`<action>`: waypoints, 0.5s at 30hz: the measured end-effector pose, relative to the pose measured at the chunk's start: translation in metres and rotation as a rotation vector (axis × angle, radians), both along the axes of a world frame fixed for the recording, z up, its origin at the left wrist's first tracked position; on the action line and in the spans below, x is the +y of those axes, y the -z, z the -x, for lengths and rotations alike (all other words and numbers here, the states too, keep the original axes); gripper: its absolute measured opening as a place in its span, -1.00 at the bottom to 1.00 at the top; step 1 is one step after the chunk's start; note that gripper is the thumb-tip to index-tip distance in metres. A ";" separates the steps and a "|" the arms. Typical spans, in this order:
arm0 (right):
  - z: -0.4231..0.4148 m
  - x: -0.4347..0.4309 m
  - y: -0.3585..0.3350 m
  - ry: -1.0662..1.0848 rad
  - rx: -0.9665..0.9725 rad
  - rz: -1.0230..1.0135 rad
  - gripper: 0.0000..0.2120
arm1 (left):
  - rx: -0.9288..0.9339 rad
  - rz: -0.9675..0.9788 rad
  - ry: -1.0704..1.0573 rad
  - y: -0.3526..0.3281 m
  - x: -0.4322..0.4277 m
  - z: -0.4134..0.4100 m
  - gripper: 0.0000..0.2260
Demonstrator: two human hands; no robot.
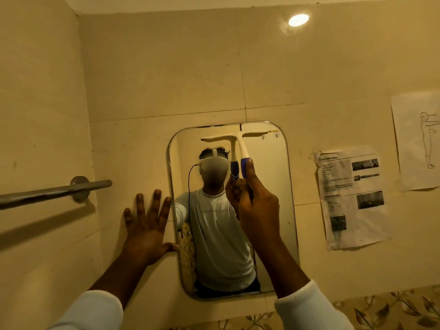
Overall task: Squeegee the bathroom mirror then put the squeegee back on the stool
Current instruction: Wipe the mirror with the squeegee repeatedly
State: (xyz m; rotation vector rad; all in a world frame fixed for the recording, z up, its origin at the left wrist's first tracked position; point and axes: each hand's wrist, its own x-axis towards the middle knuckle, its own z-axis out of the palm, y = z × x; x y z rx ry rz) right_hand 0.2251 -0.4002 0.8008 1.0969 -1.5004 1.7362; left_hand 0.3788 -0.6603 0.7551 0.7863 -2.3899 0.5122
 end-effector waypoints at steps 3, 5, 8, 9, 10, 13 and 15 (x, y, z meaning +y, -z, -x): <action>0.005 0.001 0.025 0.042 -0.011 -0.025 -0.42 | -0.004 -0.009 -0.025 0.000 -0.001 0.001 0.40; 0.009 0.003 0.046 0.053 -0.021 -0.045 -0.39 | -0.018 -0.018 -0.033 0.000 0.000 0.000 0.39; 0.005 0.006 0.081 0.105 -0.029 -0.085 -0.35 | -0.019 -0.031 -0.036 -0.002 0.003 0.000 0.36; 0.001 0.008 0.093 0.133 -0.031 -0.094 -0.34 | -0.014 -0.033 -0.035 -0.002 0.004 0.001 0.35; -0.003 0.010 0.106 0.149 -0.040 -0.114 -0.34 | -0.013 -0.036 -0.035 -0.002 0.004 0.001 0.34; -0.014 0.019 0.145 0.119 -0.041 -0.146 -0.31 | -0.013 -0.043 -0.025 -0.001 0.005 0.000 0.36; -0.018 0.022 0.169 0.130 -0.053 -0.204 -0.19 | -0.013 -0.036 -0.025 -0.001 0.004 -0.001 0.36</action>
